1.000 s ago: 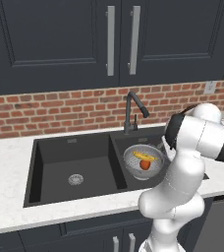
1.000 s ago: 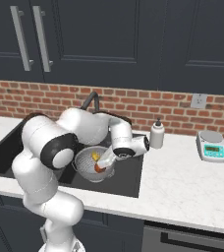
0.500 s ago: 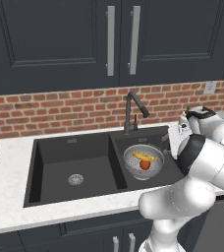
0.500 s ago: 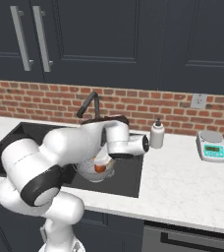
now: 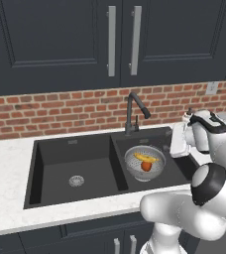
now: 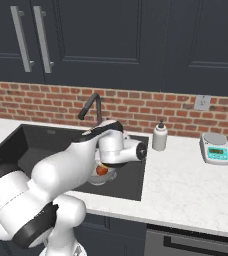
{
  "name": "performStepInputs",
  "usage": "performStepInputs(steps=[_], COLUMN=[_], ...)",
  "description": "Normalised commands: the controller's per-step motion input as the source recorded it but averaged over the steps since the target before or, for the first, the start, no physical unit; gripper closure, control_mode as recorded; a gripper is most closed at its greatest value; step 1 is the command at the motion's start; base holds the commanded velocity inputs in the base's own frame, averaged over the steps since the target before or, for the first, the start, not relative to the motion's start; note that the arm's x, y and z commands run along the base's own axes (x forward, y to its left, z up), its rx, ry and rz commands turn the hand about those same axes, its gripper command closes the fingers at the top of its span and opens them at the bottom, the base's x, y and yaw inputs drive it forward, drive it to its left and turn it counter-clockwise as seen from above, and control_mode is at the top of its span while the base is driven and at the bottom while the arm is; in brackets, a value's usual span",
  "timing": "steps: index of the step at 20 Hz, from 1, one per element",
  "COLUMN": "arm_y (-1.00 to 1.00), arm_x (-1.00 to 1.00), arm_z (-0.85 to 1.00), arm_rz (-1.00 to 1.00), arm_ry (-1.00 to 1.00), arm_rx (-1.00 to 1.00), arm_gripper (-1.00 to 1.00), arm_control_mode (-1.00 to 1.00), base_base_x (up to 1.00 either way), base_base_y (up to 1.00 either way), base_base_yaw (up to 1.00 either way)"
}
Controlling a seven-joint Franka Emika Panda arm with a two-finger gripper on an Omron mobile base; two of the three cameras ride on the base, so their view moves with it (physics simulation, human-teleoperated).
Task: Put the colander in the sink, put the banana, orange in the colander, and turn on the sink faucet and pour water over the colander.
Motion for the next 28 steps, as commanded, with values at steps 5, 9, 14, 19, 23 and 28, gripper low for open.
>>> performStepInputs(steps=[5,9,14,19,23,28], arm_y=[0.00,-0.02,-0.17,-0.10,0.00,0.04], arm_x=[0.11,0.21,0.14,0.16,0.28,0.54], arm_z=[0.31,0.26,0.08,0.00,0.00,0.00], arm_rz=[-0.05,0.00,0.00,0.00,0.00,0.00], arm_ry=[0.00,0.00,-0.01,-0.13,-0.19,-0.07], arm_rx=[0.04,0.07,0.09,0.10,0.03,0.01], arm_gripper=[-1.00,-1.00,-1.00,-1.00,-1.00,-1.00], arm_control_mode=[-1.00,-1.00,-1.00,-1.00,-1.00,-1.00], base_base_x=[0.00,0.00,0.00,0.00,0.00,0.00], base_base_y=[0.00,0.00,0.00,0.00,0.00,0.00], base_base_yaw=[0.00,0.00,0.00,0.00,0.00,0.00])
